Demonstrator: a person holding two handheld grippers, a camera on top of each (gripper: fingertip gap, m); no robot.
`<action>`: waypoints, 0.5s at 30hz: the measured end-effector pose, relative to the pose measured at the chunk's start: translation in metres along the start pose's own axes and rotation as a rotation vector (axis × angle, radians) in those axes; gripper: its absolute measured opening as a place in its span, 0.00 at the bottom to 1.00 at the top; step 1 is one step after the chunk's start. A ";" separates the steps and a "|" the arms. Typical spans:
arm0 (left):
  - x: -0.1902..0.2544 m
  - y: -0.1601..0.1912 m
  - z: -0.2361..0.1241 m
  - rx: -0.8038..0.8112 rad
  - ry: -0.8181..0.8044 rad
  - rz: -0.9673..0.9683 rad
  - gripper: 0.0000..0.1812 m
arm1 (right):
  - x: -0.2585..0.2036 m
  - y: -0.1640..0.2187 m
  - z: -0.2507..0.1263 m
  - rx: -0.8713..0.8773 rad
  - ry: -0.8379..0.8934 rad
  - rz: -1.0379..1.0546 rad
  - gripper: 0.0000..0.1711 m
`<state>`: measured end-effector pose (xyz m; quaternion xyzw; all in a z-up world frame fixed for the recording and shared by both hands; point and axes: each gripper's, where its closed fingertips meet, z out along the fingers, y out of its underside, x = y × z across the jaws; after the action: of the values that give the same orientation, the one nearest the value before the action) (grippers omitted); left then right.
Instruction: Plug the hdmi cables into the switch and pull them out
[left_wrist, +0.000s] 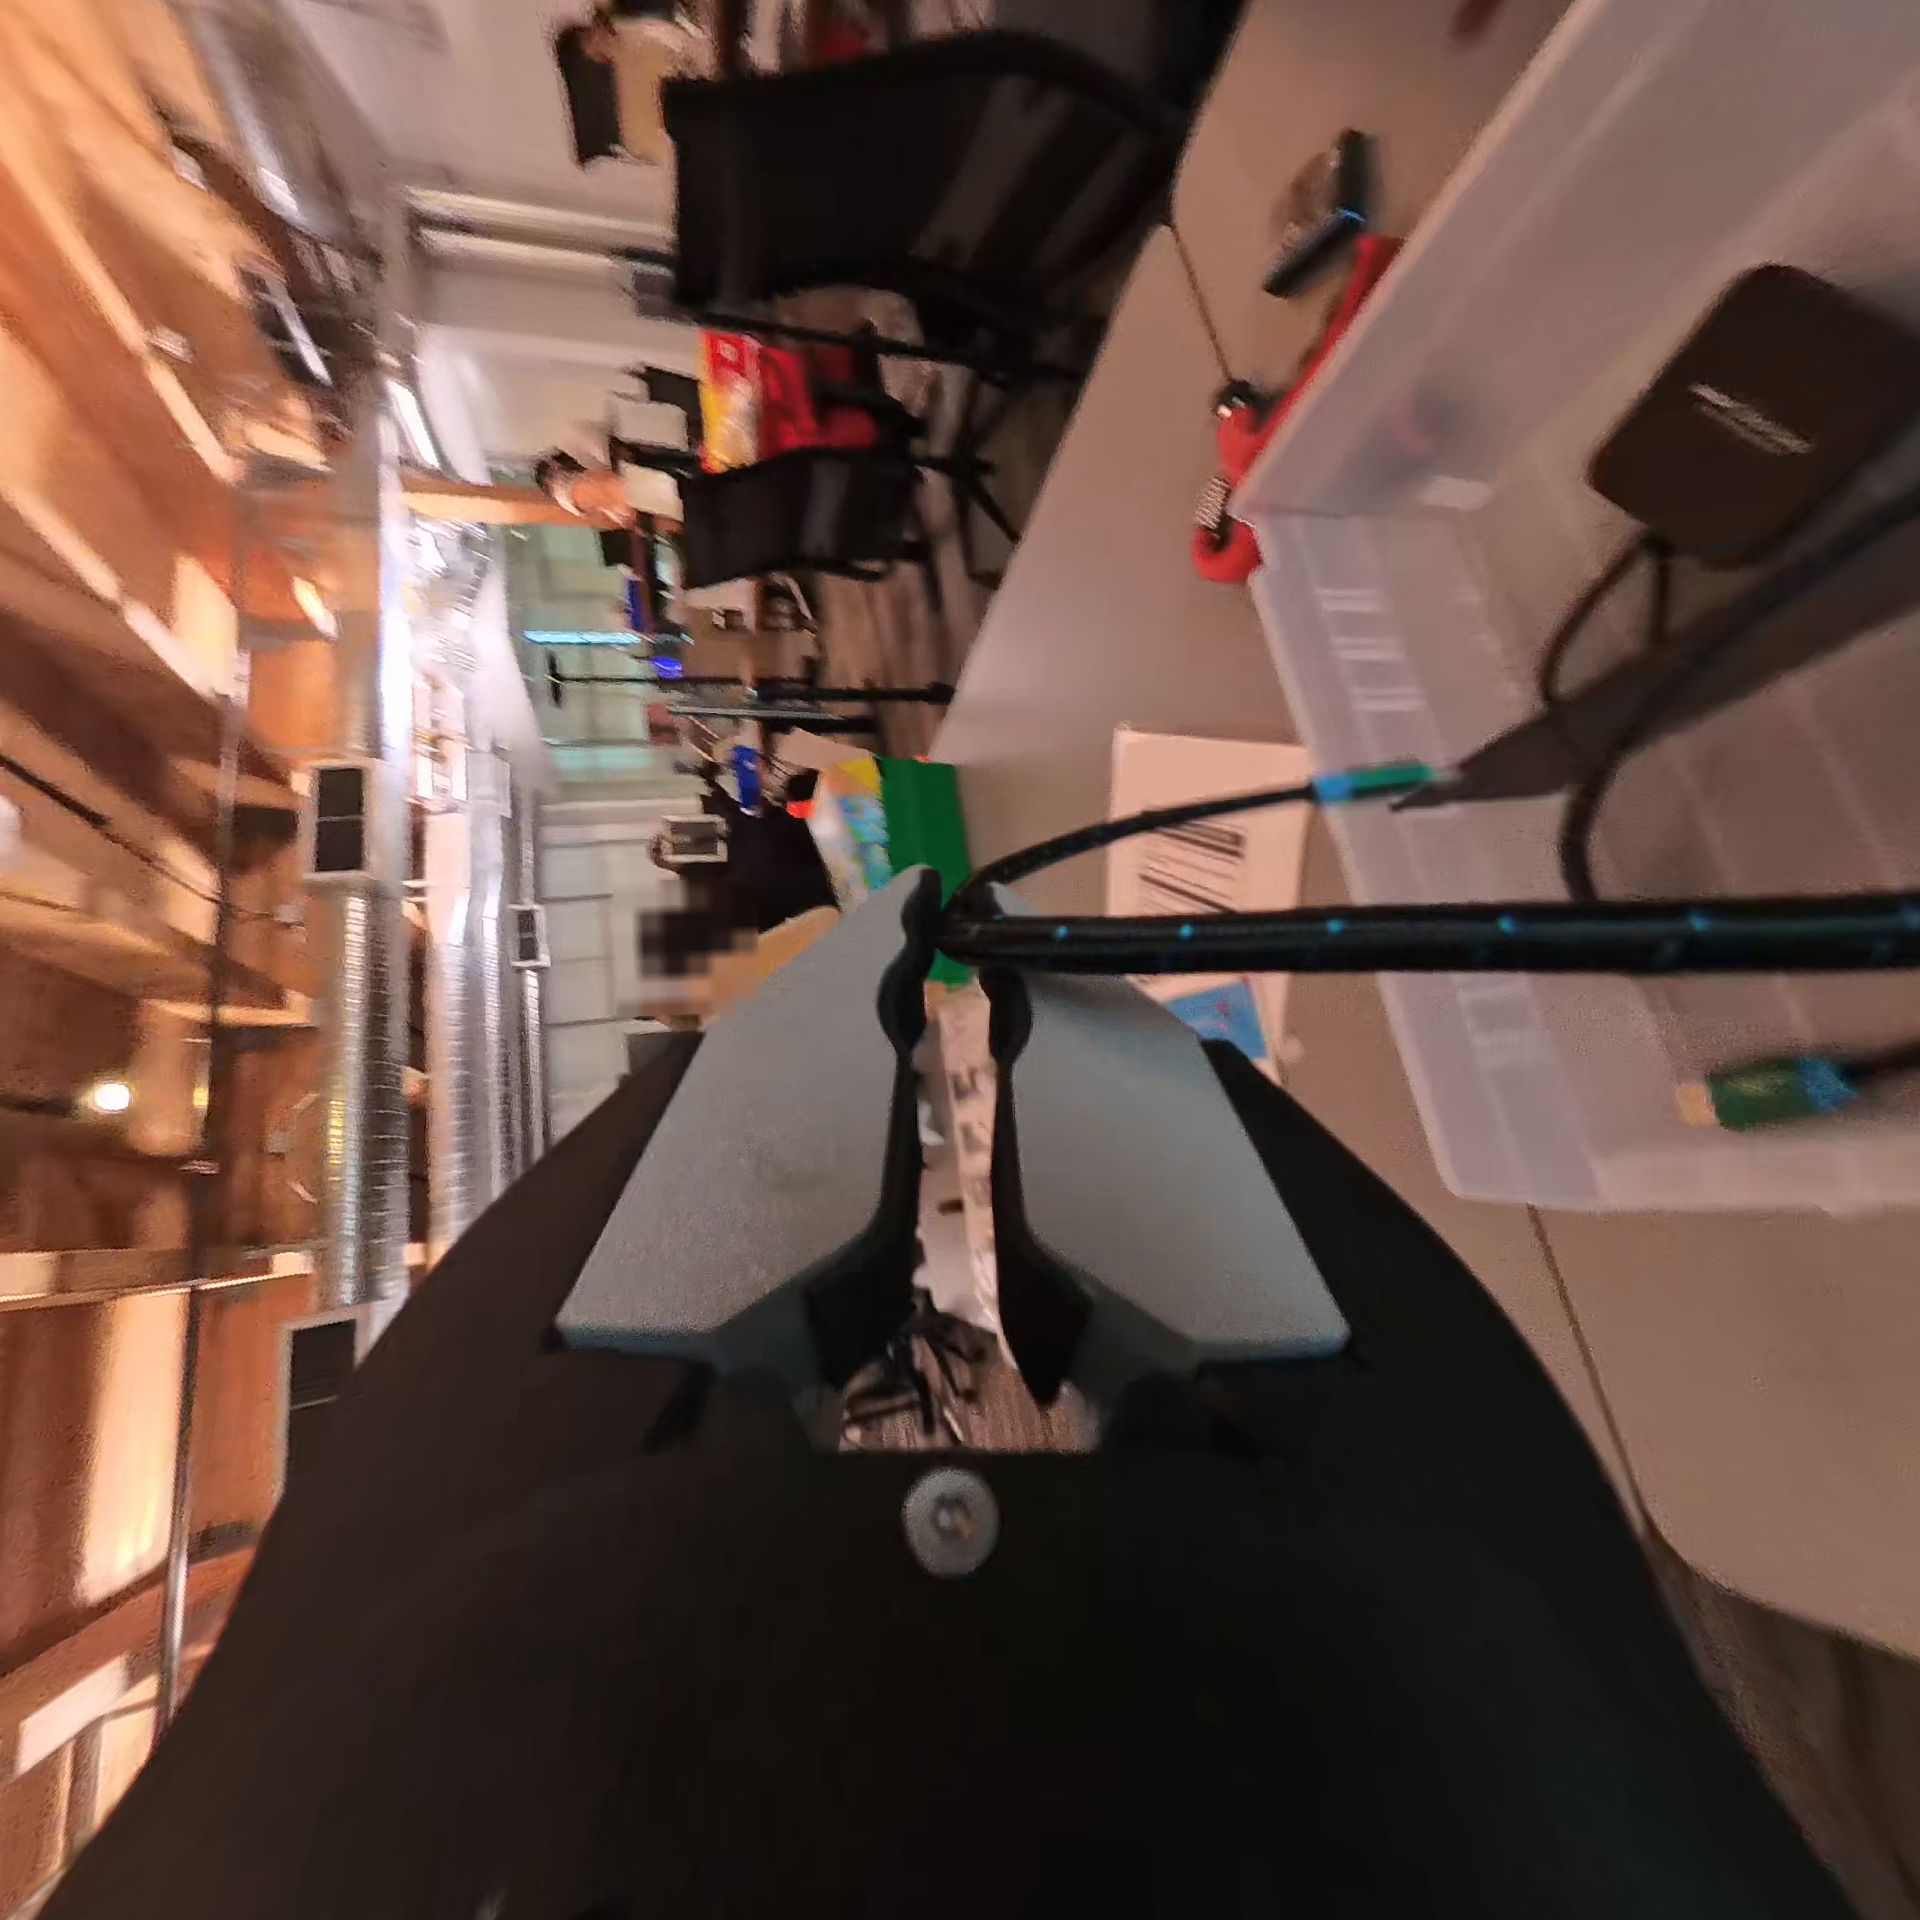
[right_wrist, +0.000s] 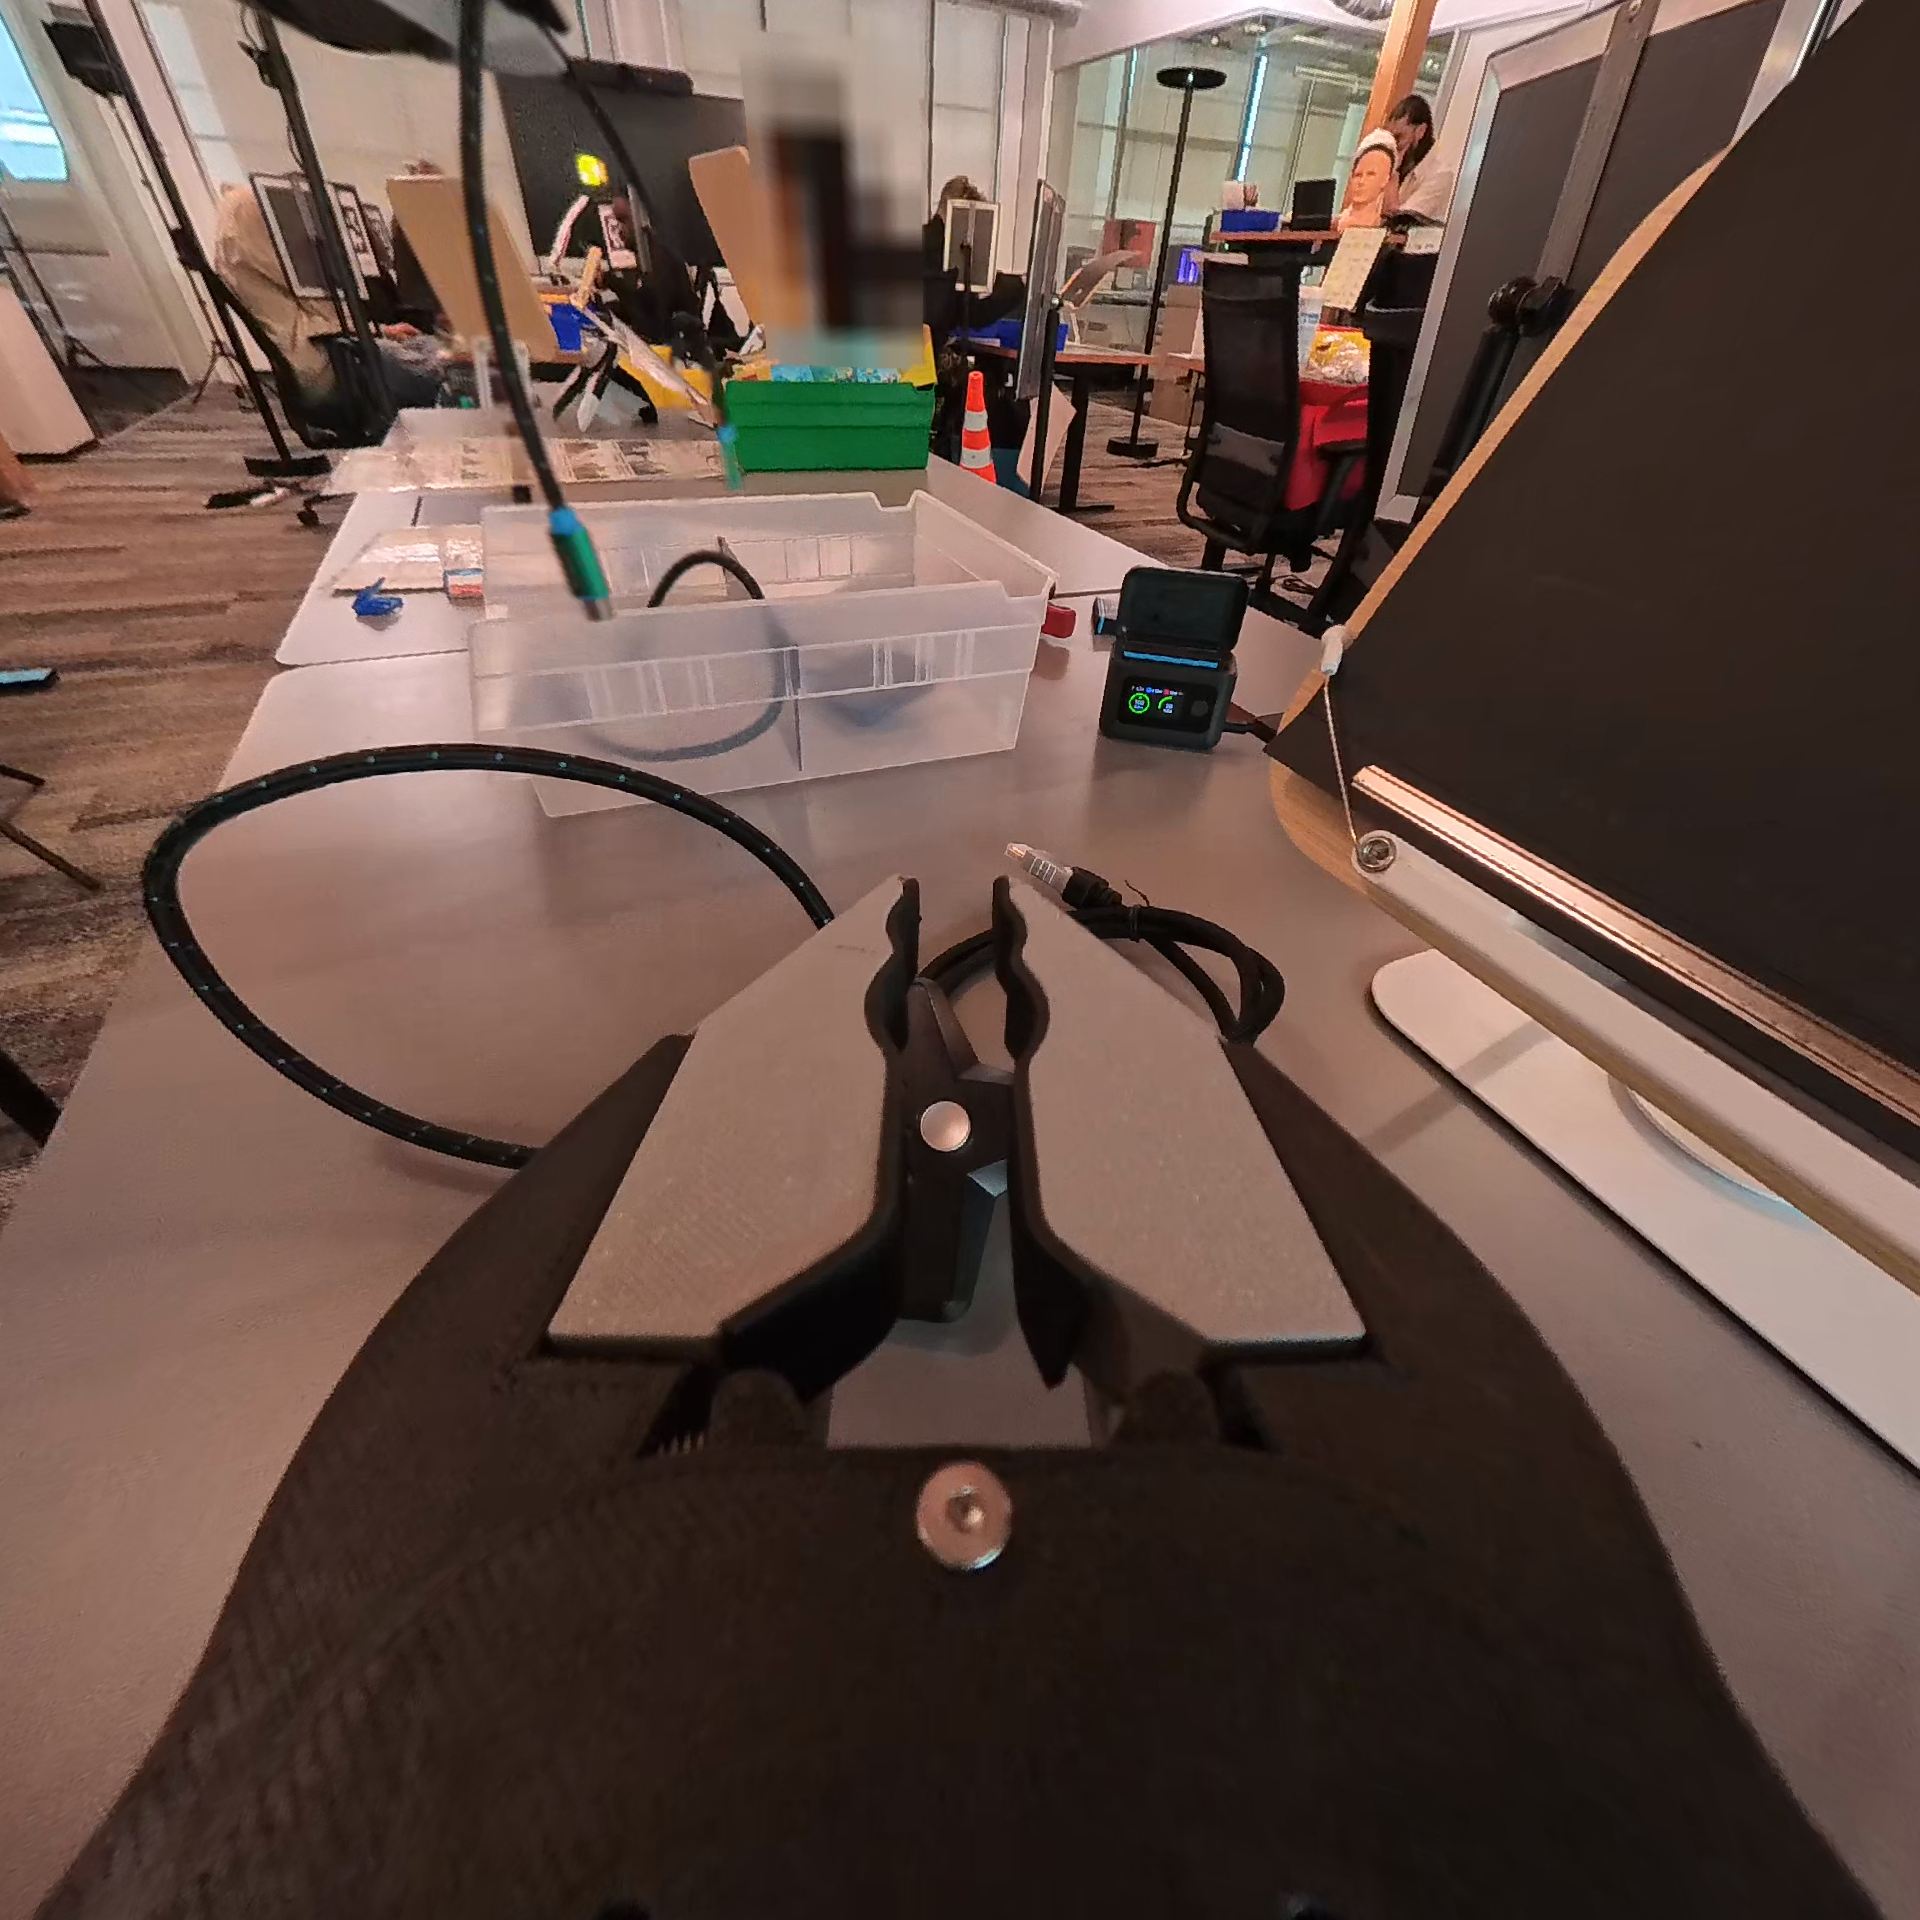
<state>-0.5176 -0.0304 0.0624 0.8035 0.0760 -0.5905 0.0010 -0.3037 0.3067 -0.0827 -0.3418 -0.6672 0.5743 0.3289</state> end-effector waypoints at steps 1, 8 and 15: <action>-0.006 -0.002 0.001 0.028 -0.037 -0.007 0.02 | 0.000 -0.001 0.000 0.004 0.001 -0.003 0.06; -0.054 -0.030 -0.029 0.254 -0.173 -0.212 0.02 | 0.000 -0.004 -0.001 0.013 0.001 0.003 0.07; -0.037 -0.104 -0.100 0.554 -0.056 -0.221 0.02 | -0.009 -0.010 -0.001 0.048 -0.068 0.038 0.15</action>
<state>-0.4462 0.0768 0.1374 0.7433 -0.0009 -0.6072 -0.2806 -0.2985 0.2991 -0.0735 -0.3266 -0.6577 0.6075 0.3031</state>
